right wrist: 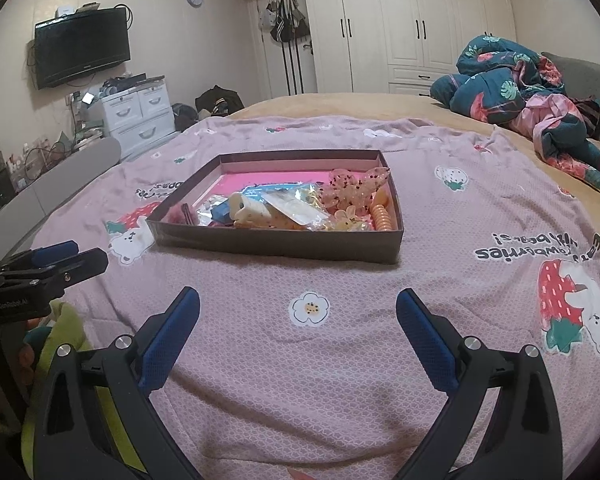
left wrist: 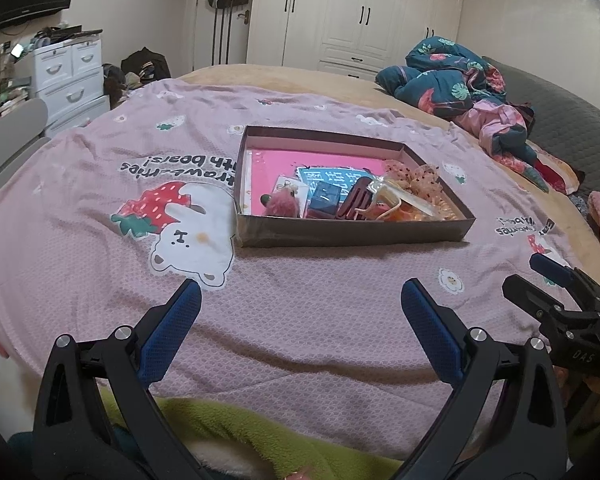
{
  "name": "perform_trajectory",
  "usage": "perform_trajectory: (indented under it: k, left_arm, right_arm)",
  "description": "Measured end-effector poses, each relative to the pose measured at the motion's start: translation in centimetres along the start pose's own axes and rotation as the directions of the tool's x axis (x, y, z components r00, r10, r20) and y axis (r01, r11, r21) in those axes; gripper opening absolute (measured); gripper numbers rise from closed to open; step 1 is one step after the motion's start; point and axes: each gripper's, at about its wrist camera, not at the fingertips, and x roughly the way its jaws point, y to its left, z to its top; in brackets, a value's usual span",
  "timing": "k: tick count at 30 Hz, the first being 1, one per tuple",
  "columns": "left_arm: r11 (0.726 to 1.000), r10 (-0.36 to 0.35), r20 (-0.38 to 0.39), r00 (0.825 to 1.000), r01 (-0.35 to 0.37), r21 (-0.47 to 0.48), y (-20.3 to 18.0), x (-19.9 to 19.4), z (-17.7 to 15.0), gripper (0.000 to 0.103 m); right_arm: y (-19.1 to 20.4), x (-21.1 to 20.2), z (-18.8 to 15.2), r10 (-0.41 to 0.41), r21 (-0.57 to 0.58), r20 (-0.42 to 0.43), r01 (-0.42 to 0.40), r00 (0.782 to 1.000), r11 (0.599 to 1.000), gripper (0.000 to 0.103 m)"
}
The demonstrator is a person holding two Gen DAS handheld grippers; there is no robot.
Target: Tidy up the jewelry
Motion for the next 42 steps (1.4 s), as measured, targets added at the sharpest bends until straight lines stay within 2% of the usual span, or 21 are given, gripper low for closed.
perform_trajectory:
  k: [42]
  left_arm:
    - [1.0,0.025,-0.016,1.0,-0.025,0.003,0.26,0.17,0.02,0.094]
  right_arm:
    - [-0.14,0.22,0.44,0.001,-0.004,-0.003,-0.001,1.0,1.0,0.098]
